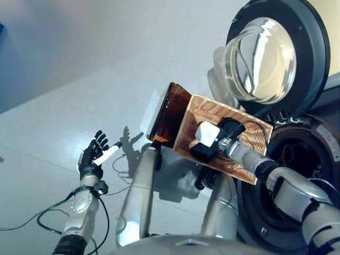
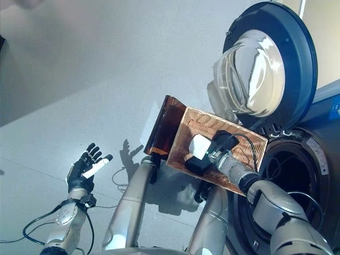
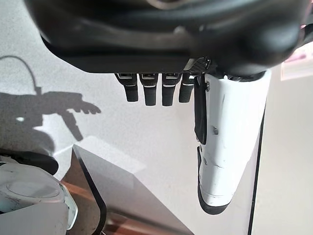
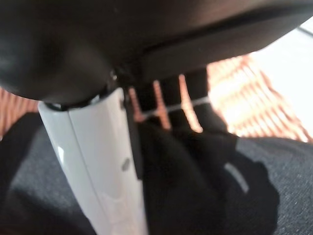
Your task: Pick up the clothes and place them into the washing machine
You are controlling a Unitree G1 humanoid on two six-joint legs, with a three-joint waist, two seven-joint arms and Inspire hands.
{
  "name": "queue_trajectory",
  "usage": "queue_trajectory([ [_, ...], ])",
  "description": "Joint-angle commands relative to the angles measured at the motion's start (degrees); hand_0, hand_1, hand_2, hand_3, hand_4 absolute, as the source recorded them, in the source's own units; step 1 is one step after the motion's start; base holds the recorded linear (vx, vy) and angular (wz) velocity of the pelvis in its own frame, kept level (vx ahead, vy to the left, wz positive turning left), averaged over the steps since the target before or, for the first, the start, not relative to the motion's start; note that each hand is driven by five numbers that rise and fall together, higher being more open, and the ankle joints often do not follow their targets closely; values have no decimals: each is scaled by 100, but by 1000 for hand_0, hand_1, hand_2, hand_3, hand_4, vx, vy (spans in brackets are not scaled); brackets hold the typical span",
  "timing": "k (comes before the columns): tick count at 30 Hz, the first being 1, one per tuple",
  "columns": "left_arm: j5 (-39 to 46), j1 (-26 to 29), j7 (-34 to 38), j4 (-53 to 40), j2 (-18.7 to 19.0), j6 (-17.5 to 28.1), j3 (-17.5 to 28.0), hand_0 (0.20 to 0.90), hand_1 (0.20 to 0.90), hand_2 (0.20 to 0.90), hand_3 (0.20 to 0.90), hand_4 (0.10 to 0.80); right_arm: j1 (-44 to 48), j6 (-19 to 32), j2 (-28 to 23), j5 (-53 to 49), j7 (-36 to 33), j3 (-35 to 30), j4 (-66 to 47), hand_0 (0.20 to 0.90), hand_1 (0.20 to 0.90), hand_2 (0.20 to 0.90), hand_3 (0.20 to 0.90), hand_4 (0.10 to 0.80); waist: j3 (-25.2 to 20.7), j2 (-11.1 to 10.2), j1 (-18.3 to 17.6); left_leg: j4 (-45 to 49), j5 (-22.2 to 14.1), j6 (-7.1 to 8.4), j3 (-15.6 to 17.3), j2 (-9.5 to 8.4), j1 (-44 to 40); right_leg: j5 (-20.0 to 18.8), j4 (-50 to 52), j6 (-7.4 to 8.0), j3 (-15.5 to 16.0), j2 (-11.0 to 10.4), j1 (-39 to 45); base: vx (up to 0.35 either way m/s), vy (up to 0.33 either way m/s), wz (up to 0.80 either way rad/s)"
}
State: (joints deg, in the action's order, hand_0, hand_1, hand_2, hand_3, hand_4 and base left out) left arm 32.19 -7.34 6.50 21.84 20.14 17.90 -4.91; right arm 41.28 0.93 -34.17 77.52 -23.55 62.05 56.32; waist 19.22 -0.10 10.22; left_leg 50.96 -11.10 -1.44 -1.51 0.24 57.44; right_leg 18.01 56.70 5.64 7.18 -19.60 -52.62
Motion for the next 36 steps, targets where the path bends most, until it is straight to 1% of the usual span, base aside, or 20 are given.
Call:
queue_trajectory([
  [1, -96, -160, 89, -523, 222, 442, 300, 900, 900, 900, 900, 800, -29, -362, -243, -101, -230, -402, -129, 200, 200, 200, 200, 300, -290, 108, 1, 159, -351, 324, -178, 224, -166, -369, -121, -12, -294, 24, -121, 0, 0, 0],
  [3, -128, -174, 107, -529, 215, 452, 330, 900, 900, 900, 900, 800, -110, -438, -260, -178, -302, -556, -161, 200, 200, 200, 200, 300, -295, 104, -17, 92, -322, 326, -162, 244, -206, -413, -177, -6, -282, 35, -84, 0, 0, 0],
  [5, -132, -150, 138, -480, 165, 474, 402, 900, 900, 900, 900, 800, -252, -475, -283, -459, -421, -928, -302, 200, 200, 200, 200, 300, -298, 93, -75, 32, -296, 325, -151, 249, -245, -473, -255, 4, -280, 59, -44, 0, 0, 0],
  [6, -133, -148, 138, -479, 175, 475, 395, 900, 900, 900, 900, 800, -264, -475, -287, -461, -424, -942, -308, 200, 200, 200, 200, 300, -297, 89, -66, 26, -293, 325, -151, 248, -251, -476, -261, 4, -278, 58, -38, 0, 0, 0],
  [7, -153, -143, 186, -464, 129, 484, 461, 900, 900, 900, 900, 800, -448, -499, -307, -825, -586, -1369, -469, 200, 200, 200, 200, 300, -295, 92, -119, -5, -271, 323, -148, 261, -268, -495, -276, 7, -275, 70, -34, 0, 0, 0],
  [8, -165, -147, 205, -471, 110, 483, 502, 900, 900, 900, 900, 800, -603, -476, -331, -1027, -639, -1619, -609, 200, 200, 200, 200, 300, -287, 86, -139, -3, -264, 322, -148, 267, -269, -509, -275, 7, -283, 71, -41, 0, 0, 0],
  [9, -166, -147, 207, -474, 120, 481, 491, 900, 900, 900, 900, 800, -625, -473, -345, -1030, -634, -1640, -631, 200, 200, 200, 200, 300, -290, 81, -126, -3, -264, 322, -147, 266, -270, -509, -274, 7, -284, 70, -42, 0, 0, 0],
  [13, -227, -200, 293, -470, -32, 486, 644, 900, 900, 900, 900, 800, -1405, -320, -189, -2303, -1043, -2987, -1037, 200, 200, 200, 200, 300, -298, 67, -273, 68, -261, 315, -127, 299, -199, -509, -240, -26, -309, 92, -117, -15, 15, -5],
  [15, -266, -237, 343, -451, -74, 489, 708, 900, 900, 900, 900, 800, -1776, -156, -116, -2847, -1193, -3510, -1286, 200, 200, 200, 200, 300, -320, 48, -312, 87, -273, 312, -115, 325, -201, -506, -245, -36, -309, 102, -118, -6, 11, -13],
  [18, -286, -294, 384, -424, -123, 505, 811, 900, 900, 900, 900, 800, -2177, 89, 38, -3551, -1373, -4095, -1537, 200, 200, 200, 200, 300, -354, 25, -401, 77, -277, 310, -97, 369, -185, -517, -262, -40, -314, 122, -138, -1, 8, -8],
  [25, -349, -394, 478, -451, -207, 510, 1031, 900, 900, 900, 900, 800, -2847, 685, 430, -4827, -1413, -4947, -2089, 200, 200, 200, 200, 300, -447, -5, -531, 64, -294, 292, -44, 420, -161, -517, -278, -57, -354, 166, -210, 10, 7, -6],
  [28, -371, -385, 569, -416, -264, 481, 1083, 900, 900, 900, 900, 800, -3085, 1139, 825, -5961, -1357, -5460, -2362, 200, 200, 200, 200, 300, -476, -16, -611, 119, -317, 277, -20, 437, -126, -532, -287, -60, -369, 178, -241, 10, 6, -8],
  [29, -365, -371, 585, -398, -269, 479, 1094, 900, 900, 900, 900, 800, -3116, 1248, 909, -6254, -1308, -5529, -2348, 200, 200, 200, 200, 300, -480, -9, -629, 116, -315, 276, -13, 442, -127, -533, -289, -63, -369, 179, -247, 6, 8, -17],
  [30, -365, -370, 585, -397, -266, 479, 1092, 900, 900, 900, 900, 800, -3118, 1252, 907, -6263, -1302, -5532, -2348, 200, 200, 200, 200, 300, -480, -10, -627, 116, -316, 276, -12, 442, -127, -532, -288, -63, -370, 179, -248, 4, 17, -15],
  [31, -343, -356, 655, -387, -299, 457, 1093, 900, 900, 900, 900, 800, -3215, 1654, 1175, -7397, -1025, -5746, -2463, 200, 200, 200, 200, 300, -483, -23, -671, 117, -316, 272, 19, 459, -110, -557, -307, -65, -381, 191, -265, 10, 19, -12],
  [32, -341, -361, 646, -397, -312, 444, 1074, 900, 900, 900, 900, 800, -3229, 1839, 1305, -7841, -904, -5814, -2400, 200, 200, 200, 200, 300, -489, -17, -691, 113, -318, 272, 28, 464, -106, -558, -319, -63, -381, 192, -268, 11, 26, -4],
  [33, -302, -354, 649, -384, -330, 421, 1093, 900, 900, 900, 900, 800, -3260, 2050, 1471, -8533, -689, -5923, -2453, 200, 200, 200, 200, 300, -485, -13, -712, 117, -320, 270, 35, 472, -95, -562, -330, -63, -391, 199, -276, 0, 0, 0],
  [34, -267, -351, 629, -400, -354, 386, 1083, 900, 900, 900, 900, 800, -3297, 2220, 1577, -9207, -338, -5986, -2476, 200, 200, 200, 200, 300, -480, -12, -723, 104, -324, 270, 50, 479, -102, -561, -342, -65, -395, 203, -279, 11, 19, -3],
  [35, -232, -353, 622, -397, -374, 368, 1088, 900, 900, 900, 900, 800, -3308, 2398, 1753, -10021, -55, -6100, -2427, 200, 200, 200, 200, 300, -469, -10, -738, 100, -330, 269, 61, 482, -105, -572, -360, -64, -400, 206, -280, 24, 24, -5],
  [36, -114, -344, 570, -413, -400, 328, 1063, 900, 900, 900, 900, 800, -3257, 2584, 2018, -11198, 409, -6207, -2339, 200, 200, 200, 200, 300, -452, 7, -749, 93, -336, 266, 84, 478, -109, -574, -370, -64, -400, 211, -279, 25, 23, -4],
])
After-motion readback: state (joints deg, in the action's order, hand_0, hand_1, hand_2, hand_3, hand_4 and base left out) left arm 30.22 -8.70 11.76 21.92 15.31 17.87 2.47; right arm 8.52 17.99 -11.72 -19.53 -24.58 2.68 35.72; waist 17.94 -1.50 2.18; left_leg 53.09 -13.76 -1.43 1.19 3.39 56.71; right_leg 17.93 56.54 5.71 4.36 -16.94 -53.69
